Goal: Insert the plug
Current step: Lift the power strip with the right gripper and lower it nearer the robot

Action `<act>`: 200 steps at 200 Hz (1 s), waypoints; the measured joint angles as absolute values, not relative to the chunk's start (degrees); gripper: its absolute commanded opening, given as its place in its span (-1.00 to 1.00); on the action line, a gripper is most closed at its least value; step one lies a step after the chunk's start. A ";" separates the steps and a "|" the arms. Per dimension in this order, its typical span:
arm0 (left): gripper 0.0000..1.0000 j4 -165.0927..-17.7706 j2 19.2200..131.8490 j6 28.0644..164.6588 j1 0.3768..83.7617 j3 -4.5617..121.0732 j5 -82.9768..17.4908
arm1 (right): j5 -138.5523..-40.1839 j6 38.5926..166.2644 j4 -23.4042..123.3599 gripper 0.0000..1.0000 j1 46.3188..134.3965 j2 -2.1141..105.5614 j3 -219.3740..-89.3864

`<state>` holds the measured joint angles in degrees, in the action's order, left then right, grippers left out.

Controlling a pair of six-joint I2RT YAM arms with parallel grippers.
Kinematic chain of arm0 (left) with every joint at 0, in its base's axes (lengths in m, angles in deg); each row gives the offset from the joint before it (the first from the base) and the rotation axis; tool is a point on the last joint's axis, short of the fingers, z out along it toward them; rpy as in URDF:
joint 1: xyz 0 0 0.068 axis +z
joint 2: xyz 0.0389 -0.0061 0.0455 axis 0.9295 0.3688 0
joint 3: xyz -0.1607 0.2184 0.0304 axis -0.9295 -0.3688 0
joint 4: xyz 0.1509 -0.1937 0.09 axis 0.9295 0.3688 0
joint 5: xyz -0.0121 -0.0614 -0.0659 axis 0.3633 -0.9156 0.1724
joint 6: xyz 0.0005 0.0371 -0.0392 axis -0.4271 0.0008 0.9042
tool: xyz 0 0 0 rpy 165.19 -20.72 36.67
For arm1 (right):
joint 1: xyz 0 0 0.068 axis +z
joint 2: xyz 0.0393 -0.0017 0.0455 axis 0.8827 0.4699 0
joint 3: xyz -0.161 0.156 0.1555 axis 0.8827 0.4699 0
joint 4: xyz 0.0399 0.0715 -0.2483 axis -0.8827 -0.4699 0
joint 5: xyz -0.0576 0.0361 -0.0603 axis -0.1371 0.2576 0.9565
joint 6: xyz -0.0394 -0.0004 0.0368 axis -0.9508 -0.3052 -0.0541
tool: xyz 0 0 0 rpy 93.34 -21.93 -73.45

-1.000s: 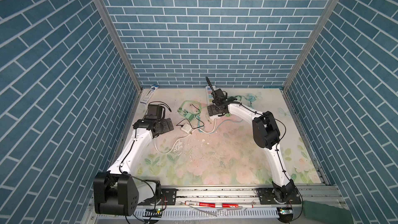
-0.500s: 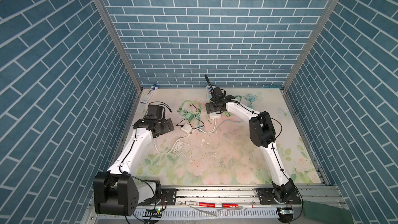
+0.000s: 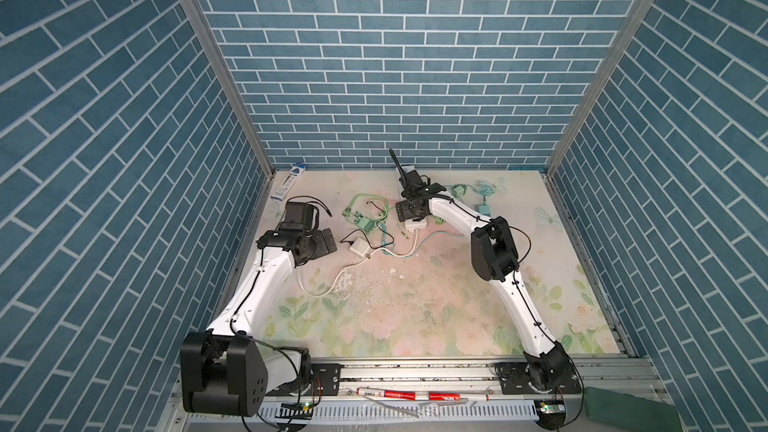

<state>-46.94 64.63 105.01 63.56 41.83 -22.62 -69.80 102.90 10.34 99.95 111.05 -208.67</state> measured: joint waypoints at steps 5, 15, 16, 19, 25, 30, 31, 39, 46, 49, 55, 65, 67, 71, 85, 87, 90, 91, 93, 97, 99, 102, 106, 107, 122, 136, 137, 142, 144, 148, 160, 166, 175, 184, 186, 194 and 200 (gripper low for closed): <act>0.99 -46.92 64.63 105.01 63.56 41.83 -22.64 | -69.62 102.86 10.30 0.64 99.97 111.05 -208.67; 0.99 -46.90 64.63 105.03 63.56 41.83 -22.64 | -69.45 102.71 10.17 0.55 99.97 111.05 -208.67; 0.99 -46.90 64.63 105.03 63.56 41.83 -22.64 | -69.43 102.71 10.17 0.54 99.97 111.05 -208.67; 0.99 -46.87 64.63 105.03 63.56 41.83 -22.64 | -69.43 102.71 10.17 0.51 99.99 111.05 -208.67; 0.99 -46.85 64.66 105.05 63.56 41.83 -22.66 | -69.43 102.66 10.15 0.44 99.99 111.05 -208.67; 0.99 -46.85 64.63 105.05 63.56 41.83 -22.68 | -69.43 102.66 10.15 0.38 99.99 111.05 -208.67; 0.99 -46.85 64.66 105.05 63.56 41.83 -22.71 | -69.43 102.66 10.15 0.37 99.99 111.05 -208.67; 0.99 -46.85 64.63 105.10 63.56 41.83 -22.81 | -69.45 102.60 10.15 0.28 99.99 111.05 -208.67; 0.99 -46.85 64.63 105.12 63.56 41.83 -22.86 | -69.47 102.44 10.15 0.22 99.99 111.05 -208.67; 0.99 -46.85 64.63 105.16 63.56 41.83 -22.90 | -69.47 102.42 10.15 0.19 99.99 111.05 -208.67; 0.99 -46.85 64.63 105.27 63.56 41.83 -23.03 | -69.49 102.38 10.15 0.15 99.99 111.05 -208.67; 0.99 -46.83 64.63 105.32 63.56 41.83 -23.10 | -69.49 102.29 10.15 0.06 99.99 111.05 -208.67; 0.99 -46.83 64.63 105.34 63.56 41.83 -23.12 | -69.49 102.29 10.17 0.04 99.99 111.05 -208.67; 0.99 -46.79 64.63 105.45 63.56 41.83 -23.14 | -69.49 102.29 10.17 0.00 99.99 111.05 -208.67; 0.99 -46.50 64.63 105.49 63.56 41.83 -23.25 | -69.53 102.31 10.21 -0.09 99.99 111.03 -208.67; 0.99 -46.44 64.61 105.49 63.56 41.83 -23.25 | -69.53 102.31 10.21 -0.10 99.99 111.03 -208.67; 0.99 -46.33 64.61 105.51 63.56 41.83 -23.27 | -69.53 102.31 10.23 -0.13 99.99 111.03 -208.67; 0.99 -46.31 64.59 105.51 63.56 41.83 -23.27 | -69.56 102.31 10.23 -0.13 99.99 111.03 -208.67; 0.99 -46.20 64.55 105.51 63.56 41.83 -23.27 | -69.56 102.33 10.26 -0.15 99.99 111.03 -208.67; 0.99 -46.00 64.50 105.51 63.56 41.83 -23.27 | -69.58 102.33 10.28 -0.17 99.99 111.03 -208.67; 0.99 -45.91 64.44 105.51 63.56 41.83 -23.27 | -69.60 102.36 10.30 -0.18 99.99 111.03 -208.67; 0.99 -45.78 64.35 105.54 63.56 41.83 -23.27 | -69.62 102.36 10.32 -0.19 99.99 111.03 -208.67; 0.99 -45.61 64.15 105.54 63.56 41.83 -23.30 | -69.69 102.40 10.34 -0.21 99.99 111.01 -208.67; 0.99 -45.59 64.13 105.54 63.56 41.83 -23.30 | -69.69 102.42 10.34 -0.21 99.99 111.01 -208.67; 0.99 -45.15 63.08 105.54 63.56 41.83 -23.27 | -70.10 102.49 10.50 -0.27 99.93 110.88 -208.67; 0.99 -44.73 61.95 105.56 63.56 41.85 -23.27 | -70.98 102.51 10.58 -0.27 99.91 110.59 -208.65; 0.99 -44.71 61.88 105.56 63.56 41.85 -23.27 | -71.06 102.49 10.56 -0.28 99.91 110.53 -208.65; 0.99 -44.54 61.53 105.56 63.56 41.85 -23.27 | -71.39 102.49 10.56 -0.27 99.91 110.35 -208.63; 0.99 -44.49 61.42 105.56 63.56 41.85 -23.27 | -71.55 102.49 10.56 -0.27 99.93 110.20 -208.61; 0.99 -44.34 61.16 105.56 63.56 41.85 -23.27 | -71.83 102.47 10.56 -0.28 99.95 110.03 -208.59; 0.99 -44.03 60.61 105.56 63.56 41.87 -23.27 | -72.49 102.29 10.54 -0.31 100.04 109.17 -208.59; 0.99 -43.90 60.39 105.56 63.56 41.87 -23.27 | -72.77 102.18 10.54 -0.32 100.08 108.50 -208.59; 0.99 -43.57 60.00 105.56 63.56 41.87 -23.27 | -73.14 101.50 10.52 -0.36 100.15 107.42 -208.59; 0.99 -43.14 59.50 105.56 63.56 41.87 -23.27 | -73.43 100.56 10.54 -0.41 100.19 106.11 -208.59; 0.99 -43.09 59.39 105.56 63.56 41.87 -23.30 | -73.47 100.32 10.54 -0.41 100.19 105.68 -208.59; 0.99 -42.77 58.82 105.56 63.56 41.87 -23.27 | -73.56 98.99 10.56 -0.44 100.21 104.26 -208.50; 0.99 -42.46 58.36 105.54 63.56 41.87 -23.27 | -73.51 97.64 10.67 -0.44 100.21 102.90 -208.21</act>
